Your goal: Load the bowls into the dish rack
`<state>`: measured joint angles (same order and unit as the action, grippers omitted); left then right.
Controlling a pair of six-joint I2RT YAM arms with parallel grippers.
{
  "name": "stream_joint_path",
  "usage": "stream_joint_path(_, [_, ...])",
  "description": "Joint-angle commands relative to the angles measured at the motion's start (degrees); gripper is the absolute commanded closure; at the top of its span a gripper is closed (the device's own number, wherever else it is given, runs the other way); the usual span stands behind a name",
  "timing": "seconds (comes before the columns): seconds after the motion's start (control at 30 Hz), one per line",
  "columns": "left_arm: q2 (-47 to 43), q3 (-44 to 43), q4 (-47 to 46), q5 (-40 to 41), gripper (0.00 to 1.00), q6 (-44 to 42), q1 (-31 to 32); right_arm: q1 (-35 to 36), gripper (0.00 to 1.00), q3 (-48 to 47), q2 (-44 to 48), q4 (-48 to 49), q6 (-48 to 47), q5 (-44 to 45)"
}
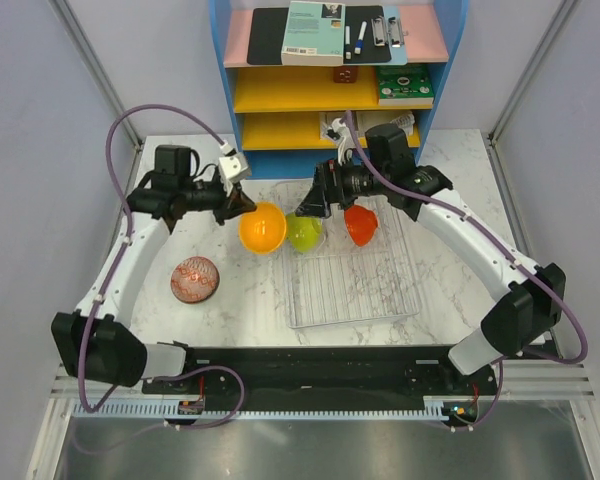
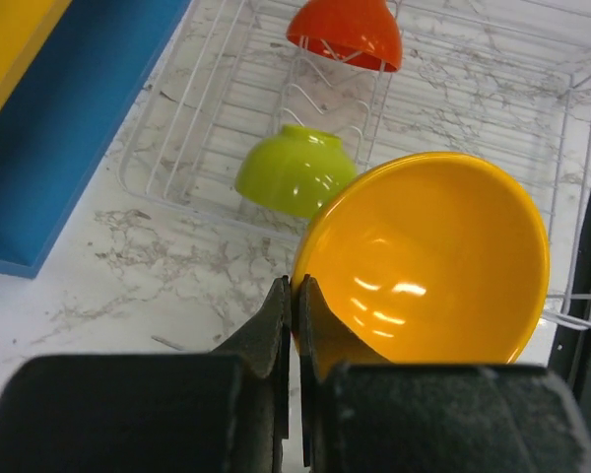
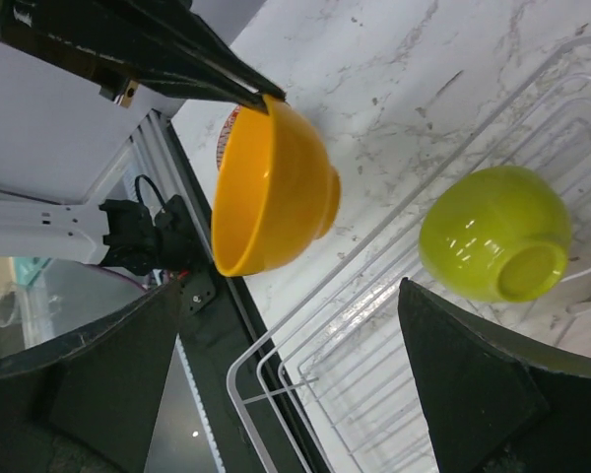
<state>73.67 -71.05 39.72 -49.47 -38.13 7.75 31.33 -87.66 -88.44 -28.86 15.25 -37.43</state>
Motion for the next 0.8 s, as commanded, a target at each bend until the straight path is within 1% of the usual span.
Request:
stream_joint_path(0.0, [4.5,-7.4,-7.9,3.7,0.98,6.7,5.1,-1.7,0.02,2.4,-1.8,6.5,6.3,-10.4])
stream_joint_path(0.1, [6.7,-9.1,-10.0,4.9,0.98,8.2,7.8,-1.9,0.02,3.4,-2.6,7.1,6.4,-11.9])
stream_joint_path(0.2, [8.2,-10.8,-10.5,3.7,0.98,9.1,9.6,-2.0,0.02,4.7,-3.1,8.1,6.5,-12.7])
stream_joint_path(0.5, [7.3,-12.1,-10.7,0.8,0.98,10.5,11.7,-4.3,0.03,5.6,-5.5,10.1,7.3,-16.1])
stream_joint_path(0.63, [6.0,-11.1,-11.3,0.5,0.98,10.7,12.0,-6.1,0.02,6.6,-5.9,12.9,10.3,-19.5])
stream_joint_path(0.77, [4.7,-9.9,-12.8,0.8,0.98,11.1,12.2,-6.7,0.02,8.6,-6.4,18.7,15.2,-24.4])
